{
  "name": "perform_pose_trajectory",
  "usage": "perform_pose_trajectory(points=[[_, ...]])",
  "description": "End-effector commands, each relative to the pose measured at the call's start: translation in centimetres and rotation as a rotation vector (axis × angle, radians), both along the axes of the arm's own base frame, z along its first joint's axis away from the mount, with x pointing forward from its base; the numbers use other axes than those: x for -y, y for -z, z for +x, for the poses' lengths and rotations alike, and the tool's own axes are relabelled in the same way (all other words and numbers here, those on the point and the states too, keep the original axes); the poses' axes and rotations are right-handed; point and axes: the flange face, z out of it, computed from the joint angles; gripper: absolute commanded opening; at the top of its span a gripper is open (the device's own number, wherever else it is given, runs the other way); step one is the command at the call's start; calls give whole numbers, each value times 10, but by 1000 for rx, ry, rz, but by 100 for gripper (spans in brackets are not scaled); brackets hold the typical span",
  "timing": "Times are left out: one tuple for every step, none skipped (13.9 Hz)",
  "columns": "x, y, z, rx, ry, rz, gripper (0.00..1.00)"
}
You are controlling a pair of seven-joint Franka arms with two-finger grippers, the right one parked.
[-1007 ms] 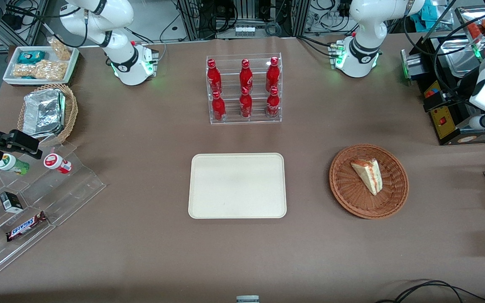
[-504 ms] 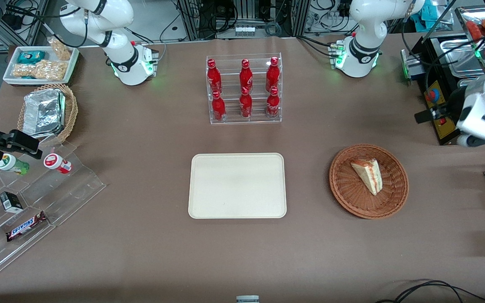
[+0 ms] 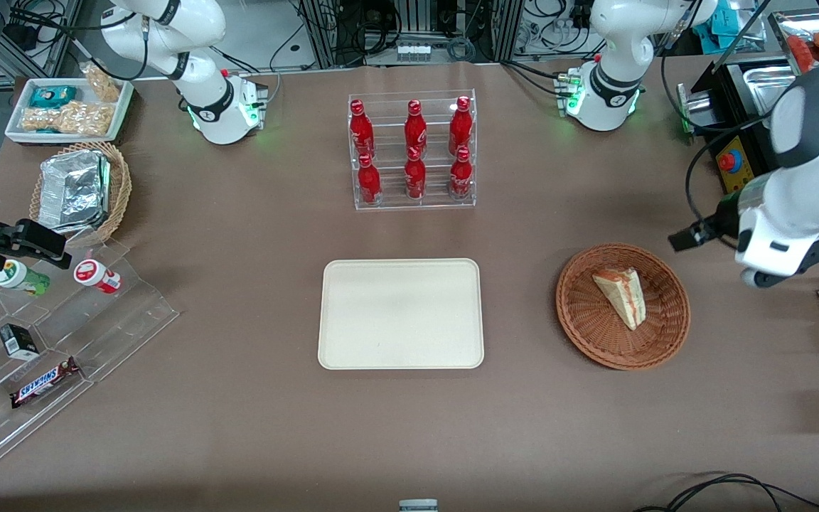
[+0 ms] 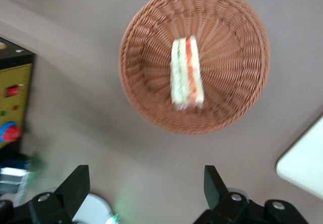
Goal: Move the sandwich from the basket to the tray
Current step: 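Move the left gripper down over the wrapped sandwich in the wicker basket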
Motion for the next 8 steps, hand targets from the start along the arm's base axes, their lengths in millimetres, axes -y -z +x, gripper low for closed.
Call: perform_pose_trajectory(points=[[12,37,7,13,-152,21,100],[15,45,12,23,-181,26,100],[19,58,15,26,-192,27,100],[20,72,19,31,-193,26,100],[20,86,21,37,-190,23,100],[19,103,23,40,-182,26,100],[19,115,23,43,-174,36,100],[19,124,22,50,-162,48,100]])
